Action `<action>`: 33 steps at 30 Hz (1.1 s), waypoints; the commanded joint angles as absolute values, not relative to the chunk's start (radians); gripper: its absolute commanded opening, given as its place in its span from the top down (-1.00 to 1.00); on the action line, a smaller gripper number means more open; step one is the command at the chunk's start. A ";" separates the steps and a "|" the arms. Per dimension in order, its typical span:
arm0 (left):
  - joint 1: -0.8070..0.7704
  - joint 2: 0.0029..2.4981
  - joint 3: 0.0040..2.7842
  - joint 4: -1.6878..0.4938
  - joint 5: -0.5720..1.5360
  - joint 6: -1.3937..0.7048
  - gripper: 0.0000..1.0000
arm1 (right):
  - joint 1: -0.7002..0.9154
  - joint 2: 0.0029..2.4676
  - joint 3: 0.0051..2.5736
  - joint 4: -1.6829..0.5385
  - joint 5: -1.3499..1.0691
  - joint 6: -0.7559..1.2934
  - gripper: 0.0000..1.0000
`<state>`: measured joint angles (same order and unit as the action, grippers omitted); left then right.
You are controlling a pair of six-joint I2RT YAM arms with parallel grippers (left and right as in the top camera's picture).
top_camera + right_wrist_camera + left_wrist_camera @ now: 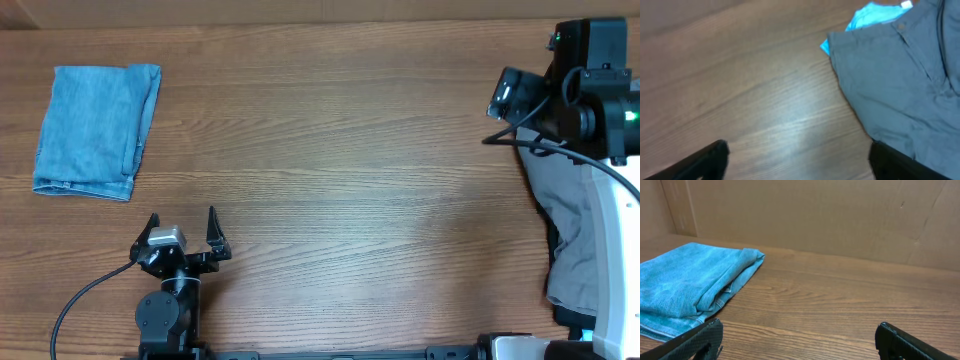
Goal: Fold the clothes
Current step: 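Reach the right gripper to the grey shorts on the right pile and grasp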
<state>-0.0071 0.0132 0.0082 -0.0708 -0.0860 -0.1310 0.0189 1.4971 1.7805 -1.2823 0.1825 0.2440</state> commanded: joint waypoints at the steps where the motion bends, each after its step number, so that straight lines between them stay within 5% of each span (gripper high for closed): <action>1: -0.013 0.005 0.005 -0.068 -0.077 -0.127 -1.00 | 0.010 1.530 1.806 -1.249 0.215 0.185 -0.72; 22: -0.013 0.005 0.005 -0.068 -0.077 -0.127 -1.00 | -0.172 2.088 1.807 -0.685 0.263 0.002 -0.72; 33: -0.013 0.005 0.005 -0.068 -0.077 -0.127 -1.00 | -0.174 2.314 1.806 -0.593 0.326 0.010 -0.72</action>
<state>-0.0071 0.0132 0.0082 -0.0708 -0.0856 -0.1310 -0.1749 2.2711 1.7885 -0.6102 0.3008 0.0078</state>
